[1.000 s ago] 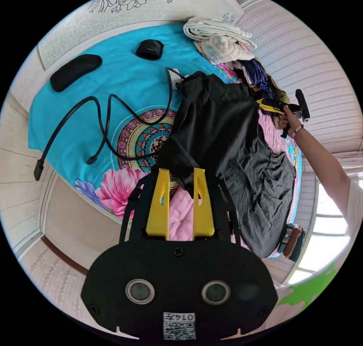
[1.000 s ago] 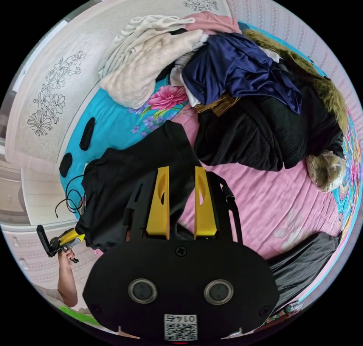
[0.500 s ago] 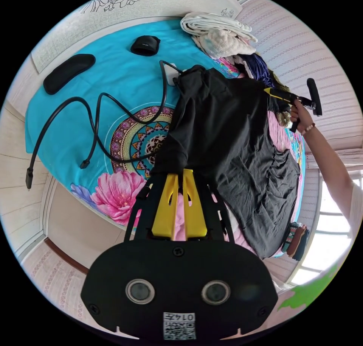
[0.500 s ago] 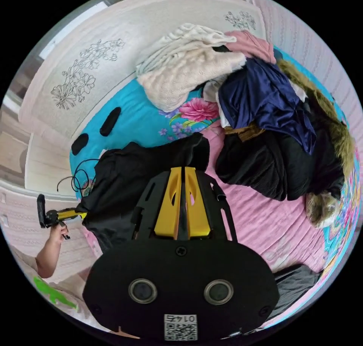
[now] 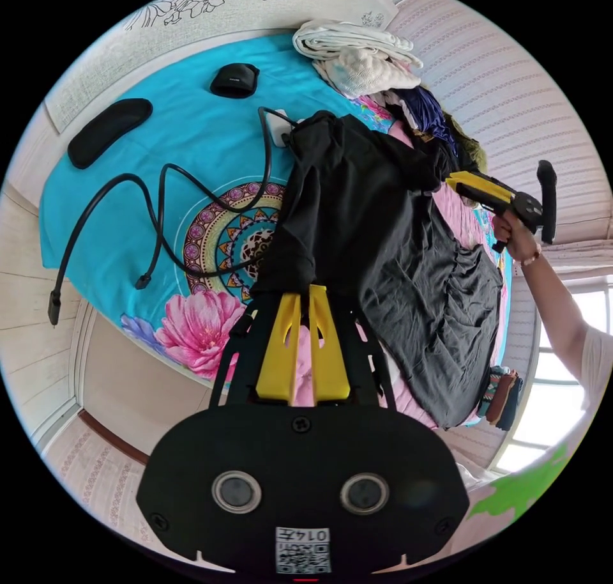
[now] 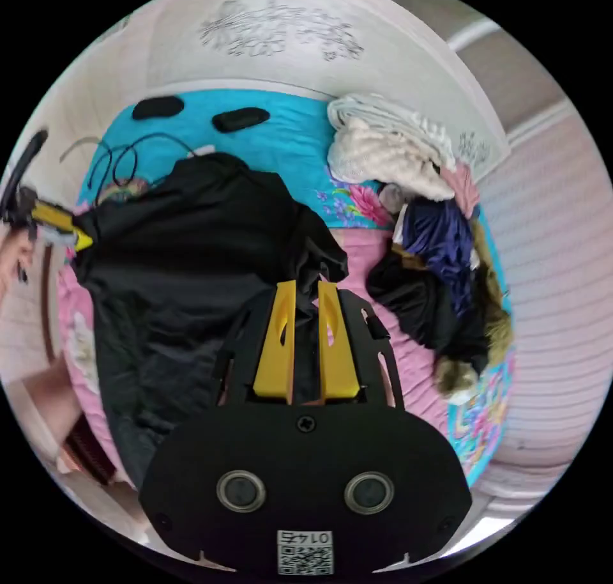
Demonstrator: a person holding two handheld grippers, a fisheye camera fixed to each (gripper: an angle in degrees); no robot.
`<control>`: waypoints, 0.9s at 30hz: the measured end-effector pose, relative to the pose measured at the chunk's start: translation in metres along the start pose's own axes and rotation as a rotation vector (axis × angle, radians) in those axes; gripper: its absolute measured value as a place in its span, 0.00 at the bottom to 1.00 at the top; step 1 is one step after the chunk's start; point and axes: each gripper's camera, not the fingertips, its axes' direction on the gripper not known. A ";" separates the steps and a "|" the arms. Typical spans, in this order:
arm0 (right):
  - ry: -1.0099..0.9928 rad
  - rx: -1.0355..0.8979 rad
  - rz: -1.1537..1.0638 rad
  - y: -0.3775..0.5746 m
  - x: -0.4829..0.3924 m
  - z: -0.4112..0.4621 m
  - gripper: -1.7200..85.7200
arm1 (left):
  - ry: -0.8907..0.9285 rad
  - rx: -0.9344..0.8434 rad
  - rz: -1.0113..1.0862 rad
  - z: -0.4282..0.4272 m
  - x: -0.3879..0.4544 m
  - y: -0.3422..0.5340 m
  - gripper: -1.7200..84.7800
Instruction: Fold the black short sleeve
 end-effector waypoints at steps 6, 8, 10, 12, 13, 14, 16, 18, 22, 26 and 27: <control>-0.532 -0.040 0.323 0.016 0.096 0.035 0.17 | -0.156 0.117 0.125 -0.049 0.061 -0.022 0.15; -0.421 -0.067 0.276 0.022 0.086 0.037 0.18 | -0.166 0.139 0.245 -0.064 0.093 -0.049 0.13; -0.279 -0.103 0.193 0.028 0.064 0.042 0.19 | -0.095 0.126 0.387 -0.064 0.126 -0.092 0.09; -0.173 -0.091 0.149 0.033 0.048 0.044 0.20 | 0.015 0.038 0.545 -0.043 0.176 -0.164 0.08; -0.123 -0.075 0.135 0.036 0.040 0.045 0.20 | 0.012 0.014 0.579 -0.036 0.190 -0.181 0.09; -0.107 -0.059 0.134 0.038 0.037 0.045 0.20 | -0.009 -0.017 0.640 -0.020 0.219 -0.212 0.09; -0.045 -0.029 0.159 0.046 0.033 0.047 0.20 | -0.045 -0.069 0.691 0.009 0.259 -0.254 0.10; -0.037 -0.021 0.203 0.053 0.037 0.051 0.19 | -0.113 -0.158 0.729 0.052 0.307 -0.293 0.11; -0.091 -0.002 0.300 0.072 0.052 0.058 0.18 | -0.230 -0.252 0.799 0.106 0.364 -0.315 0.13; -0.104 0.007 0.332 0.086 0.060 0.062 0.17 | -0.307 -0.294 0.817 0.148 0.401 -0.328 0.14; -0.109 0.012 0.336 0.090 0.062 0.062 0.17 | -0.316 -0.302 0.807 0.157 0.408 -0.331 0.13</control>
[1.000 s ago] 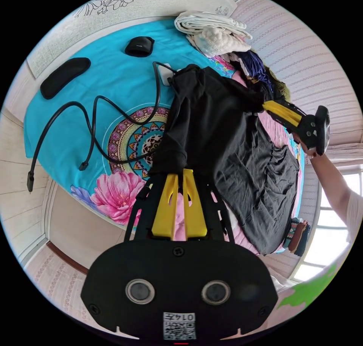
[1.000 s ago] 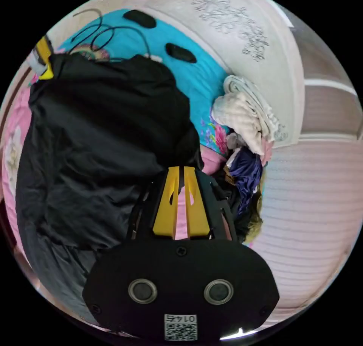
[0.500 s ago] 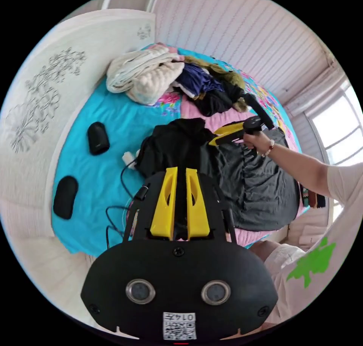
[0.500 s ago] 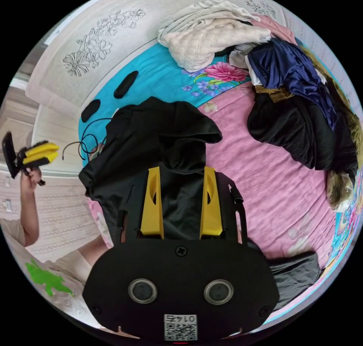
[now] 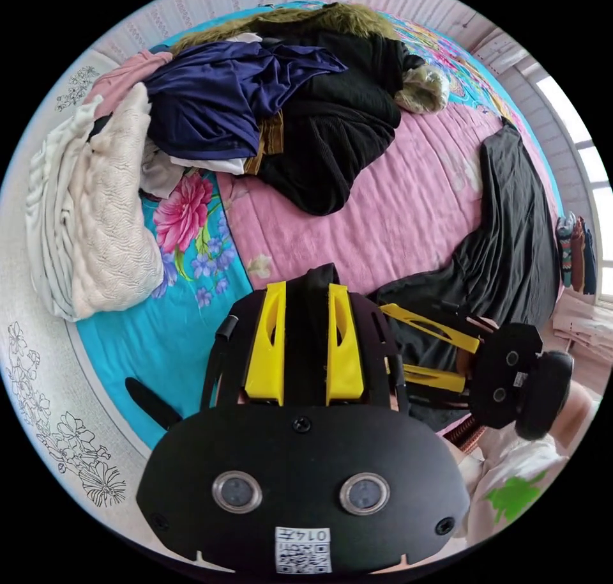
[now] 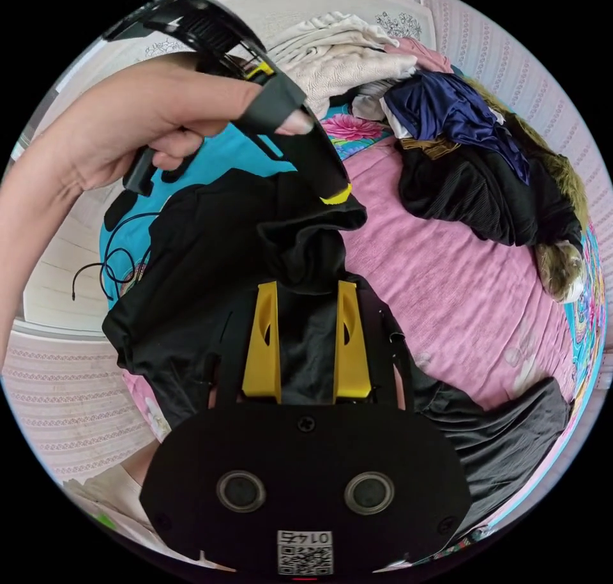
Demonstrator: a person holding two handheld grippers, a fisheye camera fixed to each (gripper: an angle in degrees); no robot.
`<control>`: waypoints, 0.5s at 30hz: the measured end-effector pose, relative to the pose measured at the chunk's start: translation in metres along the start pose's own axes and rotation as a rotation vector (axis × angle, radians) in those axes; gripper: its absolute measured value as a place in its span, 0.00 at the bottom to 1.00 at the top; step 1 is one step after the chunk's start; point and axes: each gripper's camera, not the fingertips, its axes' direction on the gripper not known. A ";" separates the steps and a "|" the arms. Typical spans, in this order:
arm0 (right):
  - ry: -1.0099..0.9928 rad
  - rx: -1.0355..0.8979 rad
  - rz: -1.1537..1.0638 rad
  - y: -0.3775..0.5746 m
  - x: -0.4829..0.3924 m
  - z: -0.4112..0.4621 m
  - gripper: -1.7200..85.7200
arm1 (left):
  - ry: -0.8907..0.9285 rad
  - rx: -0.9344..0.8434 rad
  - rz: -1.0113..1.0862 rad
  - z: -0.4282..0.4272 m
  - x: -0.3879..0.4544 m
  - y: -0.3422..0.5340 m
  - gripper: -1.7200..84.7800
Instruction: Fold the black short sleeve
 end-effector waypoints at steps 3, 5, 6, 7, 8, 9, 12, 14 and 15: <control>-0.011 0.005 0.006 0.005 0.005 0.000 0.17 | -0.043 -0.024 -0.001 0.011 0.007 -0.018 0.08; -0.019 0.011 0.004 0.006 0.008 0.001 0.16 | -0.085 -0.038 0.014 0.015 0.010 -0.023 0.04; -0.032 0.014 0.002 0.007 0.010 0.001 0.16 | -0.110 -0.036 0.014 0.015 0.011 -0.025 0.03; -0.041 0.018 0.007 0.007 0.012 0.001 0.16 | -0.111 -0.031 0.015 0.015 0.011 -0.025 0.03; -0.048 0.022 0.009 0.008 0.013 0.001 0.15 | -0.107 -0.022 0.009 0.014 0.010 -0.025 0.02; -0.066 0.027 0.010 0.008 0.015 0.001 0.15 | -0.106 -0.014 0.002 0.012 0.008 -0.024 0.02; -0.073 0.052 0.009 0.007 0.019 0.002 0.14 | -0.061 0.021 -0.032 0.004 -0.002 -0.016 0.01; -0.066 0.035 0.011 0.004 0.020 0.005 0.11 | -0.039 0.046 -0.058 -0.002 -0.009 -0.006 0.01; -0.046 0.031 0.009 0.003 0.021 0.005 0.09 | -0.035 0.070 -0.074 -0.007 -0.014 0.003 0.01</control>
